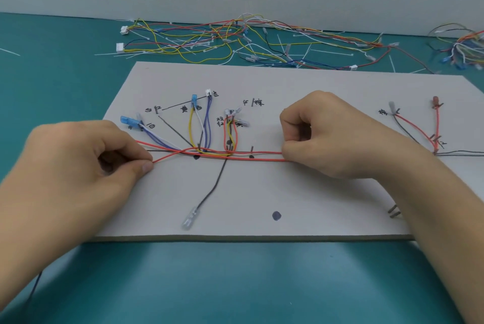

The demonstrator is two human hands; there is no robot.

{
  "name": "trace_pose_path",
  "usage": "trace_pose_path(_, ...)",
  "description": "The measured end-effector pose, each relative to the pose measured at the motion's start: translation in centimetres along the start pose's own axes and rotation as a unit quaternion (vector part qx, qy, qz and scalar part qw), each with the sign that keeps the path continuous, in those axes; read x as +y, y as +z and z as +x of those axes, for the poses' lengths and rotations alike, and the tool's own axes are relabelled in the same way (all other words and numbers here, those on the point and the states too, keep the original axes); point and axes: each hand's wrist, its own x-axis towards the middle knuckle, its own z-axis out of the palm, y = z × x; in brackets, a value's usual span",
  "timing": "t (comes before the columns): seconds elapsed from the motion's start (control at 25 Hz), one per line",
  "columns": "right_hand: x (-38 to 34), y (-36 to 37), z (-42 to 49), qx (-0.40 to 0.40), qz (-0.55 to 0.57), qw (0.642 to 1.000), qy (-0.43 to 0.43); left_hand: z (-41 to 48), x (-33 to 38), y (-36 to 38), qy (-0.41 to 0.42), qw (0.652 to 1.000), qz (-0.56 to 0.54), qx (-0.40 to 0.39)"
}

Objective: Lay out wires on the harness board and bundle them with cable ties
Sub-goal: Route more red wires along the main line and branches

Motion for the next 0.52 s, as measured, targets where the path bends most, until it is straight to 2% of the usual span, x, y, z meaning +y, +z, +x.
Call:
trace_pose_path(0.2, 0.9, -1.2, -0.4, -0.014, 0.0, 0.999, 0.031, 1.1, 3.0, -0.1, 0.028, 0.998, 0.044, -0.026)
trace_pose_path(0.4, 0.5, -0.9, -0.5, -0.001, -0.005, 0.999, 0.034, 2.2, 2.1, -2.8, -0.008, 0.989, -0.037, -0.145)
trace_pose_path(0.52, 0.3, -1.0, -0.7, 0.005, -0.016, 0.999, 0.036, 2.2, 1.8, -2.8, 0.015, 0.985, -0.006, -0.171)
